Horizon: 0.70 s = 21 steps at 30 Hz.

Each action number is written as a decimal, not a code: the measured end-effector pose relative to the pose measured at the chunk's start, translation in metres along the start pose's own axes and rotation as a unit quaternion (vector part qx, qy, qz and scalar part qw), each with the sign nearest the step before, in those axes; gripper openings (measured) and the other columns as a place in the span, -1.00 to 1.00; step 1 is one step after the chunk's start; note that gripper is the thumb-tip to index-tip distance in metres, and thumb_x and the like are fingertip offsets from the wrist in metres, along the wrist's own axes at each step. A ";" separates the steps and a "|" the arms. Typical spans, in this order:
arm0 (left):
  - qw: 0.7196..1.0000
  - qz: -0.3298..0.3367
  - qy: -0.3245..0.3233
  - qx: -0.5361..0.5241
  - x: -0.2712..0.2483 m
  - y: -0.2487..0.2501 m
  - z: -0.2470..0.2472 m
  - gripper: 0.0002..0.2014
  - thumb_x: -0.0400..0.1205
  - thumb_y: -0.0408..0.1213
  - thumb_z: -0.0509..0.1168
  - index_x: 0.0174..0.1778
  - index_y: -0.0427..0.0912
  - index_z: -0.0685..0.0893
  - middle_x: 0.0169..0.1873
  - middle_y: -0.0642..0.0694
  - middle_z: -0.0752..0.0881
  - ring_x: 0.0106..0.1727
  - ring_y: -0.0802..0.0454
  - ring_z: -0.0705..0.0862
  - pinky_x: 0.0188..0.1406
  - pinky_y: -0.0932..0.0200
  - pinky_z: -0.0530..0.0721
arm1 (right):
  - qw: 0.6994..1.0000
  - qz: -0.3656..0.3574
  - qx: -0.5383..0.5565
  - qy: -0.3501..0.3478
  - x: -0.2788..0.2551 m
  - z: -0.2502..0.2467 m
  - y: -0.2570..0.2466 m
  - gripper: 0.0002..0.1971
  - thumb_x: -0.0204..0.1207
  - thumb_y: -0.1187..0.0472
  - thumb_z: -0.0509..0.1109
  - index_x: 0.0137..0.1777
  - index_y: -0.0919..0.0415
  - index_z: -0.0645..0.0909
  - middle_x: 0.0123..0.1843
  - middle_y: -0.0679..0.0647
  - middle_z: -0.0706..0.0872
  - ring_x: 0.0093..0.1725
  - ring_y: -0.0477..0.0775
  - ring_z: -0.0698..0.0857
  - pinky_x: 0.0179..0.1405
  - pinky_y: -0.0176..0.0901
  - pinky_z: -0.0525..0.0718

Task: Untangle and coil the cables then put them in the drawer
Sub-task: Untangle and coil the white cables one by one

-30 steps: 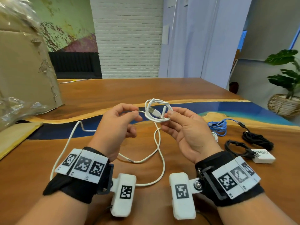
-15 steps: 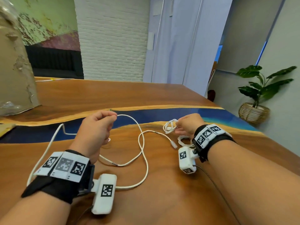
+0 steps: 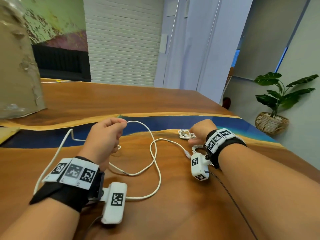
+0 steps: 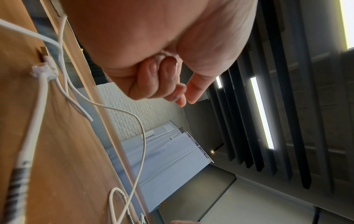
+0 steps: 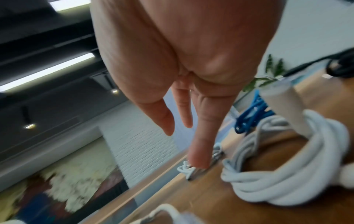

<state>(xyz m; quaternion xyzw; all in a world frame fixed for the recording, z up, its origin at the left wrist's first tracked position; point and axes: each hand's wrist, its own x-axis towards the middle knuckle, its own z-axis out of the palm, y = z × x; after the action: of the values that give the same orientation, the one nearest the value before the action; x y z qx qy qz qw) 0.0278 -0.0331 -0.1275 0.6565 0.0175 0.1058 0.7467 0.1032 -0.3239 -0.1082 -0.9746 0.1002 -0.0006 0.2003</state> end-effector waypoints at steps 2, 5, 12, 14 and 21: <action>1.000 0.000 -0.003 0.003 0.000 0.000 0.001 -0.89 0.74 -0.25 0.31 0.03 -0.14 0.75 -0.45 -0.01 0.48 -0.62 0.15 0.28 -0.71 0.27 0.25 | 0.999 -0.024 0.000 0.026 -0.002 0.000 -0.012 -0.72 0.60 0.11 0.44 0.23 0.18 0.78 0.02 0.19 0.87 -0.04 0.22 0.88 -0.08 0.05 0.88; 1.000 -0.001 -0.013 0.018 -0.003 0.001 0.004 -0.89 0.74 -0.25 0.32 -0.01 -0.15 0.75 -0.42 -0.04 0.48 -0.61 0.14 0.27 -0.69 0.26 0.24 | 0.992 -0.083 -0.093 0.015 -0.011 0.012 -0.030 -0.69 0.57 0.20 0.48 0.27 0.28 0.78 0.17 0.24 0.85 0.10 0.25 0.84 0.14 0.14 0.84; 0.997 -0.033 -0.066 0.019 -0.009 0.000 0.011 -0.88 0.72 -0.27 0.36 0.01 -0.24 0.76 -0.39 -0.07 0.51 -0.59 0.12 0.29 -0.61 0.23 0.24 | 0.985 -0.101 -0.128 -0.061 -0.035 0.023 -0.047 -0.54 0.63 0.38 0.35 0.52 0.16 0.56 0.40 0.17 0.71 0.33 0.23 0.71 0.24 0.01 0.74; 0.997 -0.035 -0.066 0.020 -0.010 -0.001 0.012 -0.90 0.70 -0.30 0.37 -0.03 -0.24 0.75 -0.36 -0.09 0.55 -0.48 0.06 0.43 -0.49 0.19 0.38 | 0.989 -0.108 -0.060 -0.075 -0.040 0.019 -0.048 -0.55 0.61 0.41 0.38 0.46 0.07 0.61 0.18 0.08 0.77 0.17 0.16 0.76 0.02 -0.07 0.78; 0.997 -0.060 -0.029 0.035 -0.009 -0.002 0.012 -0.64 0.60 -0.20 0.47 0.33 0.07 0.66 0.22 -0.09 0.73 0.22 -0.03 0.70 0.09 -0.05 0.63 | 0.911 -0.162 0.358 -0.124 -0.068 0.013 -0.060 -0.72 0.61 0.48 0.44 0.19 0.16 0.80 -0.19 0.14 0.77 -0.25 0.04 0.66 -0.37 -0.11 0.61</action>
<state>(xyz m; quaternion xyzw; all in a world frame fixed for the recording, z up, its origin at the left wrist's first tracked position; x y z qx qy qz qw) 0.0209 -0.0470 -0.1288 0.6825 0.0388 0.0409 0.7287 0.0488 -0.2512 -0.0940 -0.8325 -0.0920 0.0519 0.5439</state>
